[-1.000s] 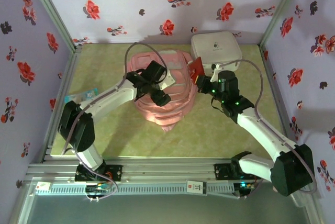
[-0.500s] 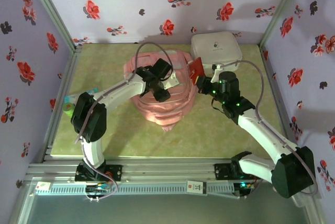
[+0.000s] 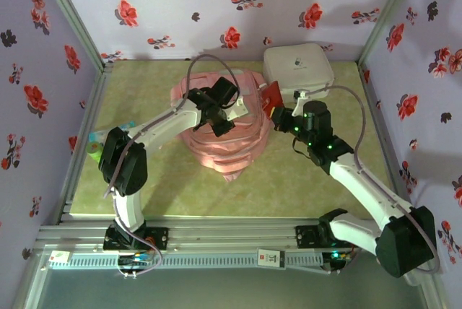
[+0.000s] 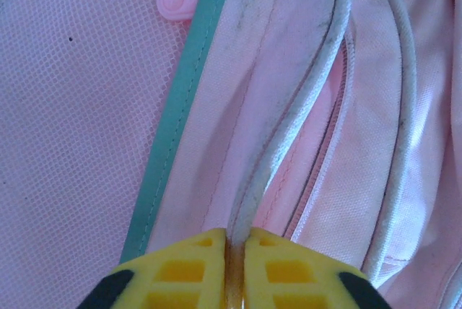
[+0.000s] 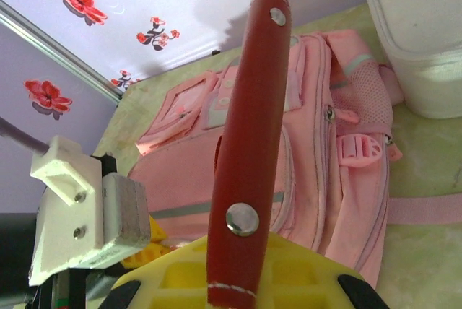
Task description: Pack the student bag
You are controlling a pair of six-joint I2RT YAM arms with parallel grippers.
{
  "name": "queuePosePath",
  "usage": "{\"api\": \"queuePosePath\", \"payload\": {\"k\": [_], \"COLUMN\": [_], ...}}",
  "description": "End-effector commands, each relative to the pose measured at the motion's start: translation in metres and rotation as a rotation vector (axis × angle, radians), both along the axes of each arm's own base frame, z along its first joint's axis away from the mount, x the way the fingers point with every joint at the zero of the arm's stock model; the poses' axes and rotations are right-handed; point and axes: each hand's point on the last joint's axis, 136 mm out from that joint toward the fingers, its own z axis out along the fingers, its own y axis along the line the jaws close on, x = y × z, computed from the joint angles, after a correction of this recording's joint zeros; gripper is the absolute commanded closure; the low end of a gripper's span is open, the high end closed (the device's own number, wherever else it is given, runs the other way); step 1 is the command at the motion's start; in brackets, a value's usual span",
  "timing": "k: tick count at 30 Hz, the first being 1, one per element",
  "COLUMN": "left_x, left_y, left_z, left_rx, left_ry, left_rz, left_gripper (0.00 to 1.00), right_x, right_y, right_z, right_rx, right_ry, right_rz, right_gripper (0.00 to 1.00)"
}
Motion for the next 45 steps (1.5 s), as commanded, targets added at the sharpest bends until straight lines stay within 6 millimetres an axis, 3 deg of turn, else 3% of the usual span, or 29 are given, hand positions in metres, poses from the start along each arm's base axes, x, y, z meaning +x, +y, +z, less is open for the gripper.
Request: {"api": "queuePosePath", "payload": {"k": [1, 10, 17, 24, 28, 33, 41, 45], "left_x": [0.012, 0.019, 0.030, 0.028, 0.026, 0.027, 0.032, 0.035], "left_y": [0.004, -0.002, -0.012, -0.019, -0.022, -0.024, -0.024, -0.018], "left_z": [0.029, 0.051, 0.103, 0.151, 0.154, 0.153, 0.151, 0.150], "left_rx": [-0.050, -0.138, -0.325, -0.488, -0.501, -0.509, -0.507, -0.510], "left_ry": [-0.071, -0.100, -0.185, -0.280, -0.286, -0.282, -0.280, -0.277], "left_rz": [0.060, 0.134, 0.244, 0.264, 0.258, 0.265, 0.295, 0.328], "left_gripper": [0.95, 1.00, 1.00, 1.00, 1.00, 1.00, 1.00, 1.00], "right_x": [-0.011, -0.030, -0.043, -0.034, -0.018, 0.005, 0.035, 0.042], "right_y": [-0.001, -0.005, 0.020, 0.047, 0.062, 0.076, 0.131, 0.141], "right_z": [-0.009, -0.029, -0.034, -0.021, -0.013, -0.026, -0.014, -0.028], "right_rx": [0.032, 0.062, 0.190, 0.352, 0.411, 0.445, 0.571, 0.571], "right_ry": [0.049, 0.144, 0.236, 0.258, 0.282, 0.394, 0.423, 0.442], "right_rz": [0.020, 0.026, 0.149, 0.235, 0.251, 0.188, 0.298, 0.289], "right_gripper": [0.95, 0.94, 0.92, 0.90, 0.89, 0.88, 0.87, 0.86]}}
